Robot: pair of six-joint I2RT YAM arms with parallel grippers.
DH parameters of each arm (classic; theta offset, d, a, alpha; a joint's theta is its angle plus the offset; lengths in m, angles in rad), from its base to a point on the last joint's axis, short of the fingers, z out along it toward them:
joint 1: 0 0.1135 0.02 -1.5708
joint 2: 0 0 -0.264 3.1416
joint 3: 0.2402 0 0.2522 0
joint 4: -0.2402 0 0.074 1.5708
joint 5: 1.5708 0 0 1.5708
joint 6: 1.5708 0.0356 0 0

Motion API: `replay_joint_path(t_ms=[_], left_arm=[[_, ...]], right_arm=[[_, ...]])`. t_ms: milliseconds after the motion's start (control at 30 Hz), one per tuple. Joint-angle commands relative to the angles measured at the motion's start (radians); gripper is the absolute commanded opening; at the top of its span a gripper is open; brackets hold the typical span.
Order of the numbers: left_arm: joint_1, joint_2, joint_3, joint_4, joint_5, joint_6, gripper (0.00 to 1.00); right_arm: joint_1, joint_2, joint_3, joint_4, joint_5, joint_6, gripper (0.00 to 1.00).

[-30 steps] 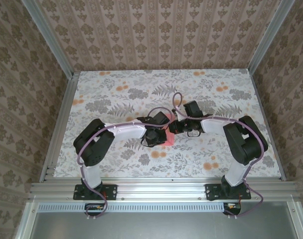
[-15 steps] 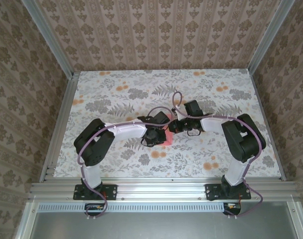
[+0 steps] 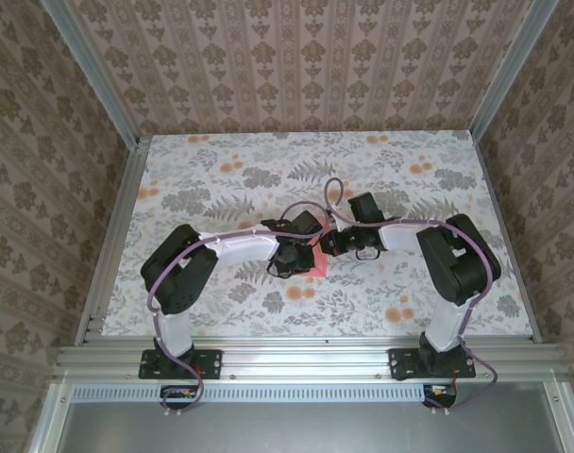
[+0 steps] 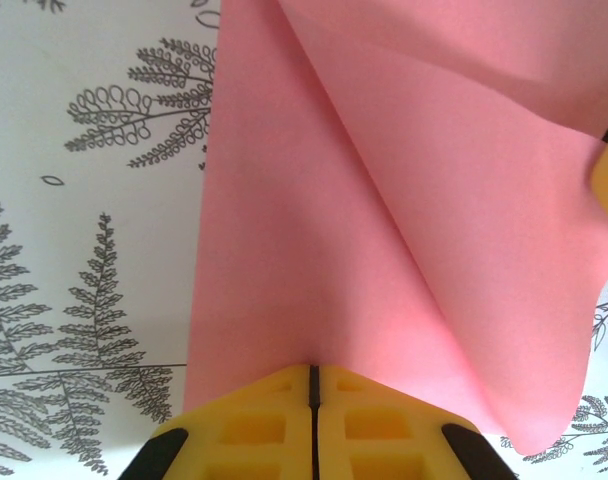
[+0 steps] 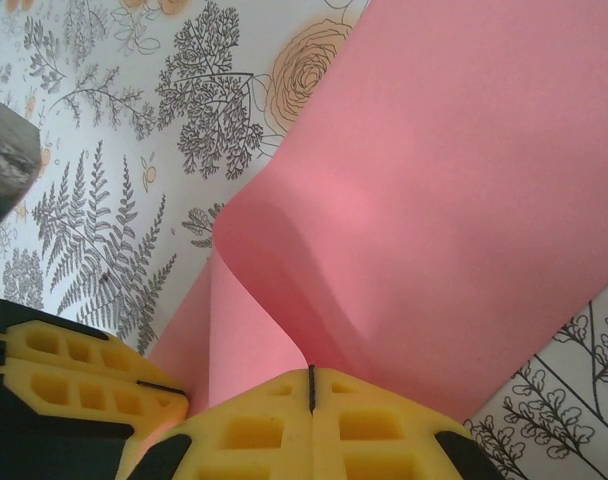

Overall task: Fold a paper plane with a square sheet of paper (pick it up from the middle)
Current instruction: Fold the triangle a second time at the center of the table.

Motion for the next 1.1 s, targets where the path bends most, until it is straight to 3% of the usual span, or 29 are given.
replay_joint_path(t_ms=[0,467,1067], left_arm=[[-0.003,0.029,0.031,-0.032,-0.015,0.021,0.08],[-0.005,0.034,0.037,-0.04,-0.014,0.021,0.08],[-0.005,0.035,0.039,-0.039,-0.012,0.024,0.08]], right_arm=[[-0.004,0.019,0.027,0.0,0.009,-0.032,0.06],[-0.004,0.013,0.06,-0.053,0.092,-0.083,0.06],[-0.001,0.053,0.084,-0.069,0.05,-0.074,0.07]])
